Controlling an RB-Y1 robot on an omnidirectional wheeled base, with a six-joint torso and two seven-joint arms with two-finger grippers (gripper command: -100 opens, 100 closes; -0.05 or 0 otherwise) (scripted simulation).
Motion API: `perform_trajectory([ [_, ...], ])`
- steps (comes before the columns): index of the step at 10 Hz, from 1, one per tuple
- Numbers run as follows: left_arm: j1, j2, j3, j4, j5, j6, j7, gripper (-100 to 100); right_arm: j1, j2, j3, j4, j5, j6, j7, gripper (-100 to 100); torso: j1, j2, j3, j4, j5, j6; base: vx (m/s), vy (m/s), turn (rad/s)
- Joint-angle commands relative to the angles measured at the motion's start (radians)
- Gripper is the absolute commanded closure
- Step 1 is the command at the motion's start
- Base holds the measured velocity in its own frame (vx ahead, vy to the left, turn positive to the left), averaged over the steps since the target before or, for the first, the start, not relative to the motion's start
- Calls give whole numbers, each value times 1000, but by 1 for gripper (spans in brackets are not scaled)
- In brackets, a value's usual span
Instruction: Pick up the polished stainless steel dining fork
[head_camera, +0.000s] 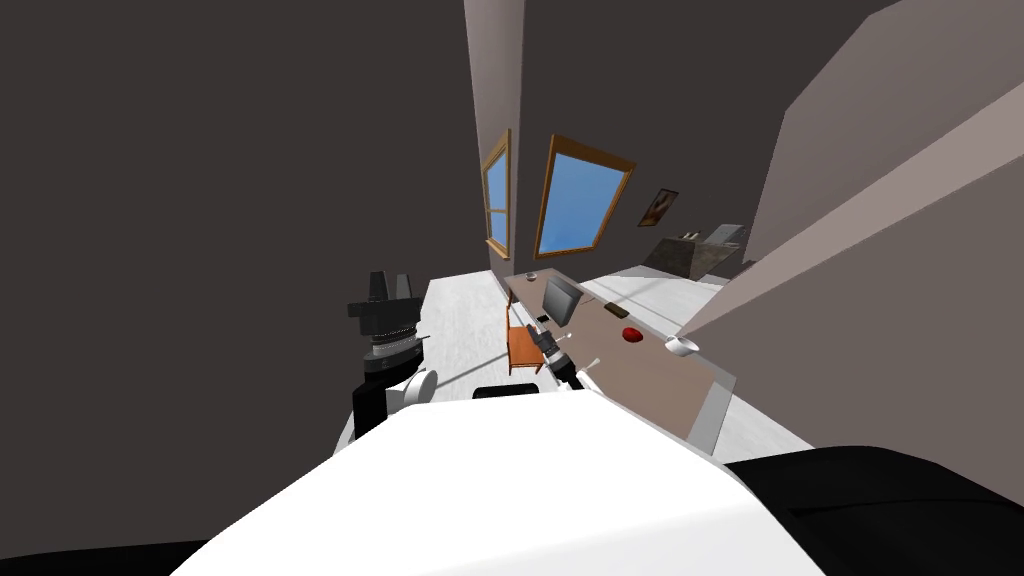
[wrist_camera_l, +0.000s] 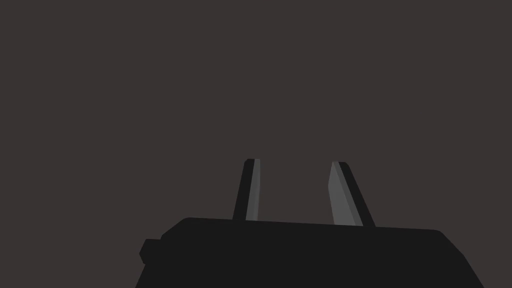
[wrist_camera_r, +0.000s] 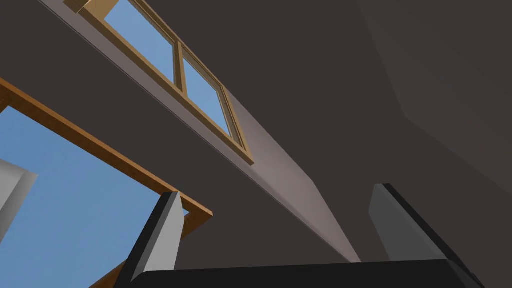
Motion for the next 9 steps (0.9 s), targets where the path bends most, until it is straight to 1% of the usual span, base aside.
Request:
perform_trajectory([
  [1,0,0,0,0,0,0,0,0,-7,-2,1,29,3,-8,5,-100,0,0,0,0,0,0,5,1,-13],
  [2,0,0,0,0,0,0,0,0,-22,-18,22,67,33,-13,33,-100,-1,0,0,0,0,0,7,7,125],
  [3,0,0,0,0,0,0,0,0,-22,-18,22,86,33,-13,33,-100,0,0,0,0,0,0,8,4,108],
  [4,0,0,0,0,0,0,0,0,-22,-18,22,88,33,-13,33,-100,0,0,0,0,0,0,0,0,0],
  [5,0,0,0,0,0,0,0,0,-38,-34,43,129,65,-17,60,-100,-1,0,0,0,0,0,6,8,136],
  [6,0,0,0,0,0,0,0,0,-38,-34,43,148,65,-17,60,-100,0,0,0,0,0,0,7,2,87],
  [7,0,0,0,0,0,0,0,0,-53,-52,65,189,97,-19,86,-100,0,0,0,0,0,0,5,3,183],
  [8,0,0,0,0,0,0,0,0,-53,-52,65,206,97,-19,86,-100,-1,0,0,0,0,0,5,-3,74],
  [9,0,0,0,0,0,0,0,0,-69,-72,86,238,130,-20,112,-100,-1,0,0,0,0,0,2,-2,166],
])
